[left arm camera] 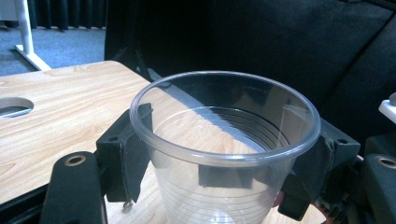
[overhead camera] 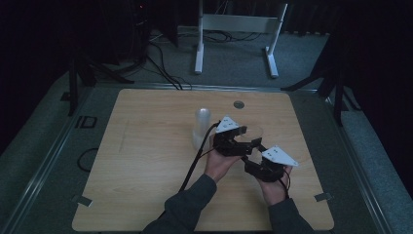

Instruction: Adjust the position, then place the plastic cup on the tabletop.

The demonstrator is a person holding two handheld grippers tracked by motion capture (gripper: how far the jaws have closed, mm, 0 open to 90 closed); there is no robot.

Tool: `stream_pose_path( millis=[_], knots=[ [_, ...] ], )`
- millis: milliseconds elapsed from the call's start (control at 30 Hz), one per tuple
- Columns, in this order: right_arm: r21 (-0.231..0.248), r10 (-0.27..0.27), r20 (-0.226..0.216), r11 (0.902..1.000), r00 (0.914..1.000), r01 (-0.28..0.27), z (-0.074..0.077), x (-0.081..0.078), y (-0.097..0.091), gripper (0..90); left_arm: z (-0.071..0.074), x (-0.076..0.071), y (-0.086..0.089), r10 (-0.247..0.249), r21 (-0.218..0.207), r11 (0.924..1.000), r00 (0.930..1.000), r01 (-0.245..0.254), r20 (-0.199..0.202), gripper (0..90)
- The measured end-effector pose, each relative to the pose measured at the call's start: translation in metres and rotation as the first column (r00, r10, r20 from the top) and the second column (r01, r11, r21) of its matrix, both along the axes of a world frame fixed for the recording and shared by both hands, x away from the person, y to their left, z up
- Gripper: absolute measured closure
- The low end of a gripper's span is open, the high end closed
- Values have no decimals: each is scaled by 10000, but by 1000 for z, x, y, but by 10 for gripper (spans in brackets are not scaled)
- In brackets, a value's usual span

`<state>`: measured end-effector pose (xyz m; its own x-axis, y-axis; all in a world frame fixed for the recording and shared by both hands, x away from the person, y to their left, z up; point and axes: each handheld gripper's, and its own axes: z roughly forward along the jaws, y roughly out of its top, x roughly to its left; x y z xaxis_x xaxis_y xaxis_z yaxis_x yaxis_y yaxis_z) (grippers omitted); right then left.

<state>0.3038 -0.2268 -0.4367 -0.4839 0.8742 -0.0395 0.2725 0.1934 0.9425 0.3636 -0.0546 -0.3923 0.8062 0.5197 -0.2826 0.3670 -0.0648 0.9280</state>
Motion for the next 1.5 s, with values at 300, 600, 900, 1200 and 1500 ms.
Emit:
stream_pose_path(
  millis=[300,600,900,1200,1500],
  knots=[
    [92,-60,-37,9999,10000,60,2,-1,-2,260,-1,-1,4,186,127,9997,9997,-187,151,272],
    [155,-66,-51,9999,10000,67,2,-3,-6,240,-3,-1,8,420,278,9987,9986,-429,335,279],
    [120,-54,-30,9999,10000,54,1,-6,-9,231,-5,-1,12,663,433,9967,9966,-685,498,279],
    [149,-184,93,9997,9998,182,1,-10,-14,228,-7,-1,16,828,608,9944,9944,-868,656,280],
    [249,-349,125,9991,9993,346,1,-10,-19,226,-9,-2,22,958,678,9926,9930,-1005,696,281]
  ],
)
